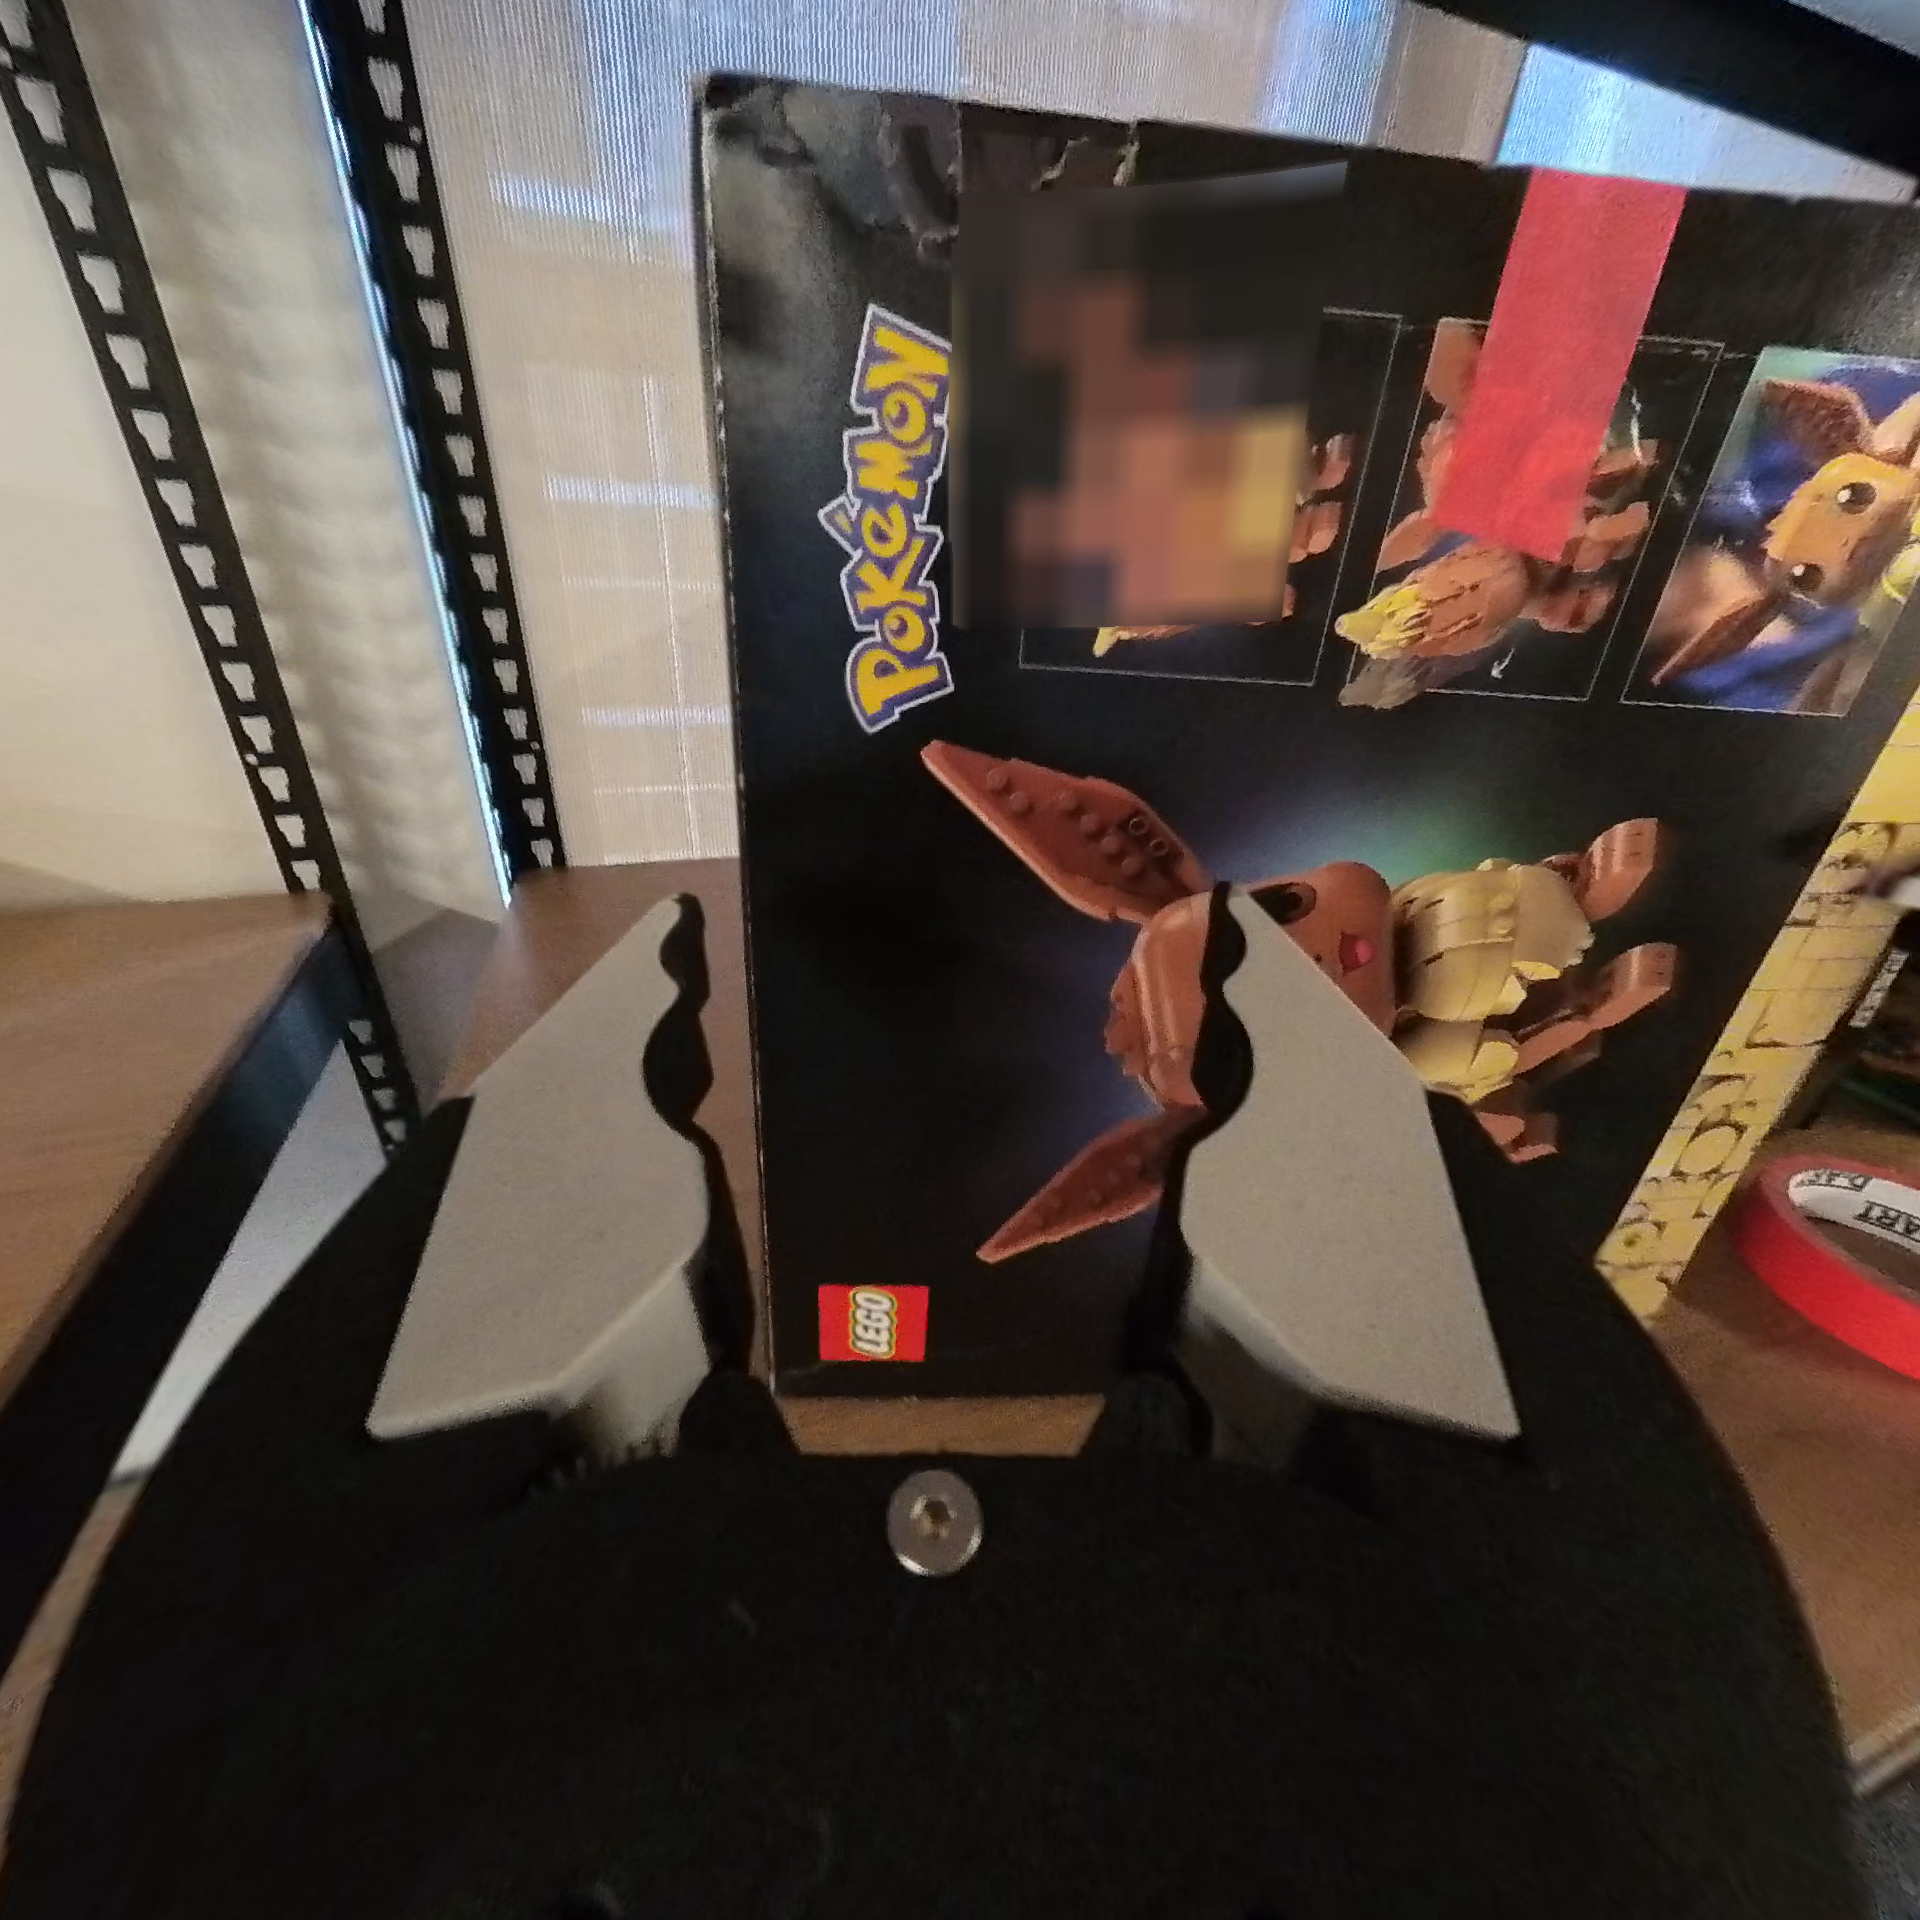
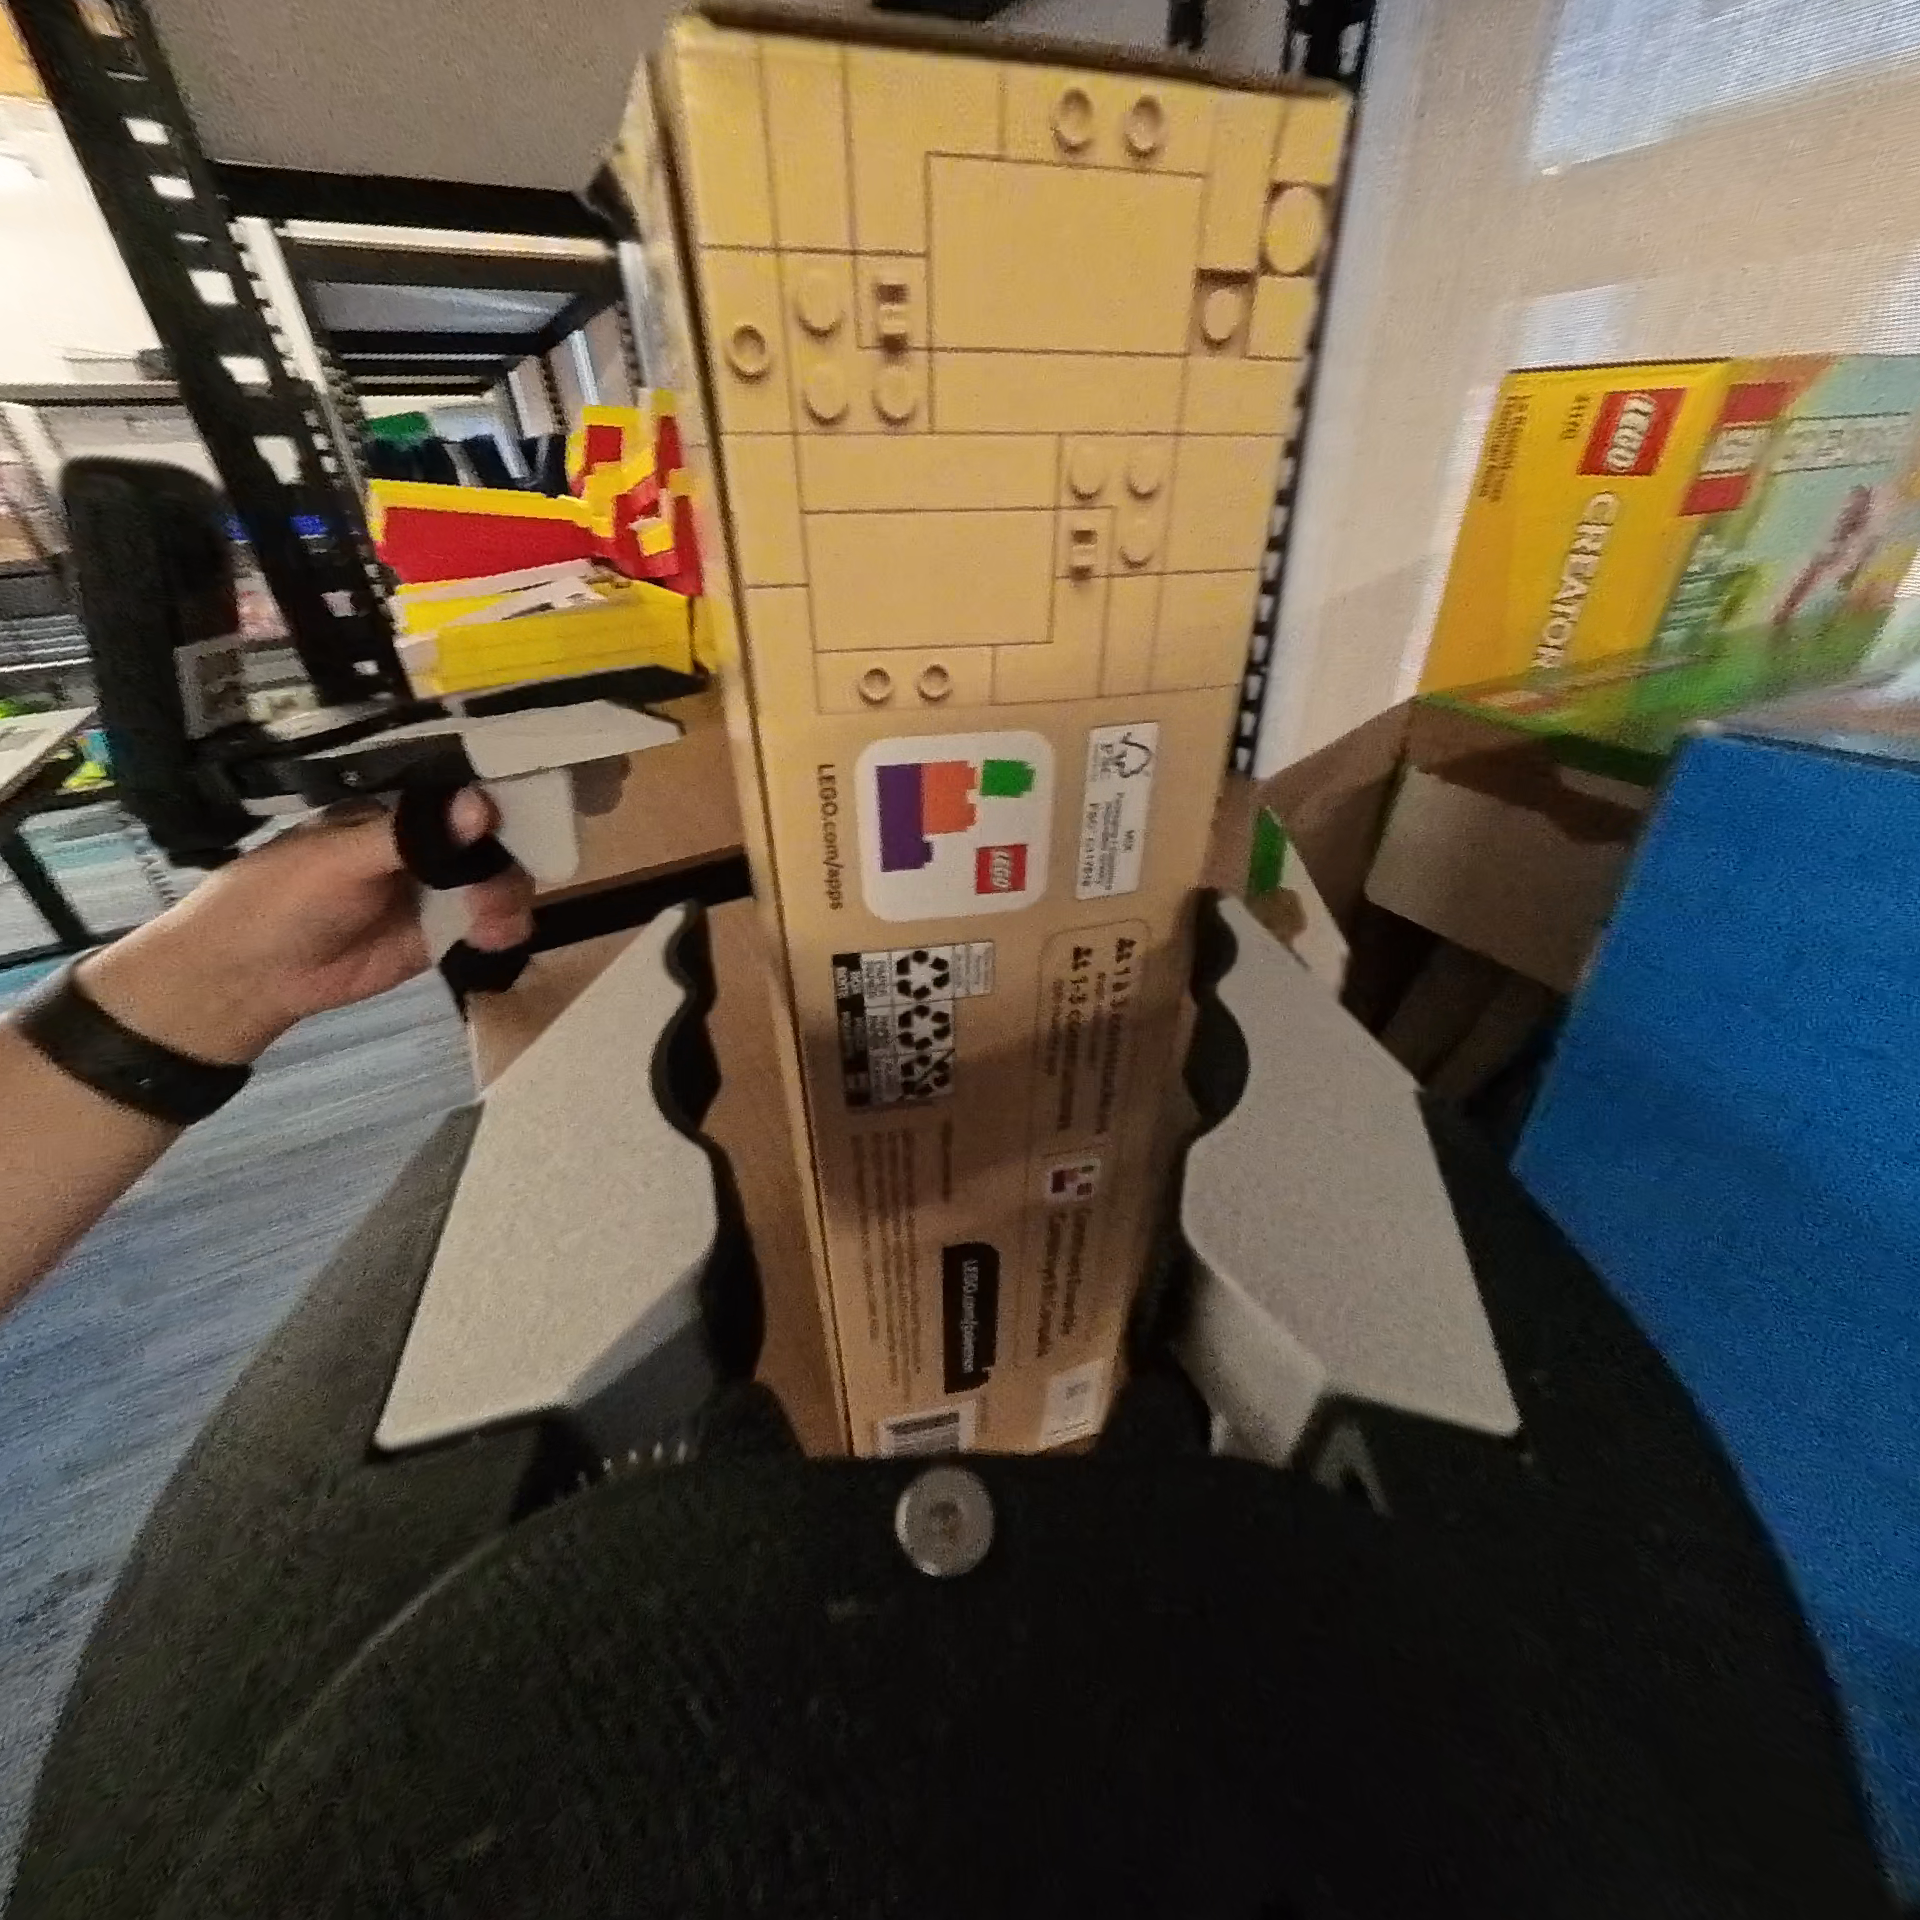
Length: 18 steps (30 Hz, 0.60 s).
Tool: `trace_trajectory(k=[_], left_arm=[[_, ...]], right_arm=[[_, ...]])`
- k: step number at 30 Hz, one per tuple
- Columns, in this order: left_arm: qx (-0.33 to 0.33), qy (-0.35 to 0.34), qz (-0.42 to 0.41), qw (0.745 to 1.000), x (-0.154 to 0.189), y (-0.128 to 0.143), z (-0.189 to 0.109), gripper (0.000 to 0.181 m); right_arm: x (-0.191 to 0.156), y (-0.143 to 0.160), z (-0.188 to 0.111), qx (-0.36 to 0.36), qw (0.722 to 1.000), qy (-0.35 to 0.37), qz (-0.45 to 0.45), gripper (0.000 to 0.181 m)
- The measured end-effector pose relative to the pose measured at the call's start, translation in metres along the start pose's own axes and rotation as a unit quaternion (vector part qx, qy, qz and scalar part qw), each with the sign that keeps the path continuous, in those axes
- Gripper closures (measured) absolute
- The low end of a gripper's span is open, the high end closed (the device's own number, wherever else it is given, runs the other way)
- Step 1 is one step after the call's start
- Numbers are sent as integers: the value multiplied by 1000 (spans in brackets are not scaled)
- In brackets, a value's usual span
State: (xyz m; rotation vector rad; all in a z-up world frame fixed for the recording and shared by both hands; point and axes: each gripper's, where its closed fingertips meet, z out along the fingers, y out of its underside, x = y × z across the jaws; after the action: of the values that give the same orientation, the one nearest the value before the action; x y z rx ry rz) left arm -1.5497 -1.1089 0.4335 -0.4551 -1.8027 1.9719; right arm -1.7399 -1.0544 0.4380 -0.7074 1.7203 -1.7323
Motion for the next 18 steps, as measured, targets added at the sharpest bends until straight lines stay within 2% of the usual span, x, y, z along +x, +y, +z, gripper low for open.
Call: trace_trajectory(k=[1,4,6,8,10,11,12,14,18], left_arm=[[-4,0,-5,1000,0,3,-2,88],[-14,-15,9,1000,0,9,-11,91],[-23,-22,27,999,2,11,-19,91],[-30,-23,42,998,5,11,-27,91],[-31,-22,54,998,9,8,-33,91],[-31,-20,58,998,12,6,-36,91],[-31,-16,62,997,15,5,-39,91],[-34,-11,72,997,22,3,-44,91],[-51,-3,100,994,34,4,-52,91]], right_arm=[[2,0,0,1,1000,12,-3,97],[-5,-6,-7,9,1000,0,-7,101],[-7,-35,-21,46,998,-1,-38,97],[-16,-78,-38,89,992,-24,-91,105],[-23,-110,-47,100,983,-55,-141,107],[-25,-114,-47,81,981,-81,-157,113],[-27,-113,-46,52,979,-114,-163,110],[-35,-109,-45,33,966,-175,-187,94],[-41,-102,-42,50,947,-182,-259,86]])
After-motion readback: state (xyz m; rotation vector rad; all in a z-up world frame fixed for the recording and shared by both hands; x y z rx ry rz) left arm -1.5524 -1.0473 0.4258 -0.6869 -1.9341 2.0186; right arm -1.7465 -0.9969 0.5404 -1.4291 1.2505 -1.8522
